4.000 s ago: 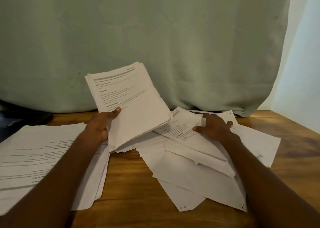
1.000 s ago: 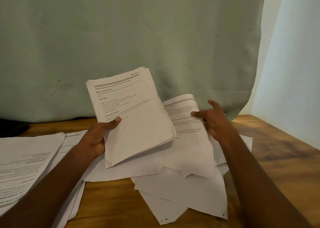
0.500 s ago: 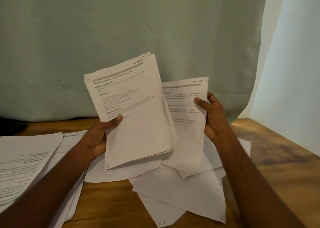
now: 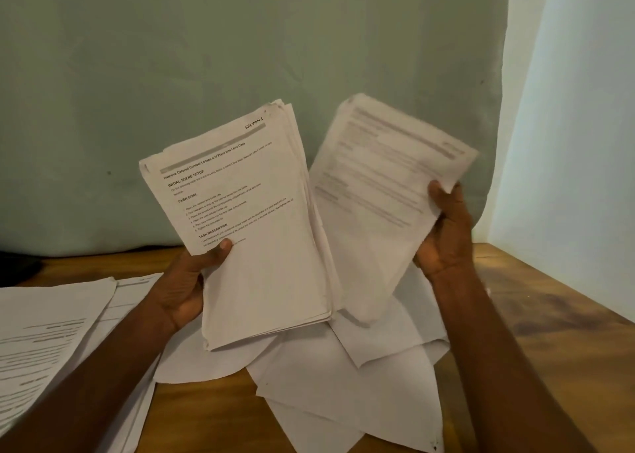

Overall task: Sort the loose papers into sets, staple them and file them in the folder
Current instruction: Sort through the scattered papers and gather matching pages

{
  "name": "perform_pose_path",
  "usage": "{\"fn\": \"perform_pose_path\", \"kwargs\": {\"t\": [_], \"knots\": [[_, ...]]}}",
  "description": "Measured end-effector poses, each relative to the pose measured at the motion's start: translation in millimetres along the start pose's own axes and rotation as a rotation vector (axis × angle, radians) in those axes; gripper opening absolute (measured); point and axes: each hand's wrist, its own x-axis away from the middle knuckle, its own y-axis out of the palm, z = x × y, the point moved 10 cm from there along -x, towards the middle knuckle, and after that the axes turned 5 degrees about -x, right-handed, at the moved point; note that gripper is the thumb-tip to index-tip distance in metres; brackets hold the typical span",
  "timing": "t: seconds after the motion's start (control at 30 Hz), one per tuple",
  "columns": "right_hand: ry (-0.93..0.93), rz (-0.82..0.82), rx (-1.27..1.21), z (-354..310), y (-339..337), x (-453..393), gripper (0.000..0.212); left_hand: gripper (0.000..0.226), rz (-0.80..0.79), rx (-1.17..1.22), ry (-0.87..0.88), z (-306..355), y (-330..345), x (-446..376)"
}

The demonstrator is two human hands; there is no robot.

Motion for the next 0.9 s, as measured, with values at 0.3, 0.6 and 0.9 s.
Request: {"fn": "perform_pose_path", "kwargs": {"t": [0.3,0.6,0.9], "knots": [[0.024,0.185,0.180,10.7,-30.8,-2.1,0.042,0.055,-0.037,0.009,0.021,2.7,1.9,-2.3],[0.081,0.052,0.579,58.0,8.3,10.2,0.029,0.051,0.024,-0.062,0.017,6.2,-21.5,-4.3],[0.284,-0.024,0.394,95.2,27.4,31.3,0.036,0.065,-0.129,-0.315,0.048,0.4,5.5,-8.6]]}}
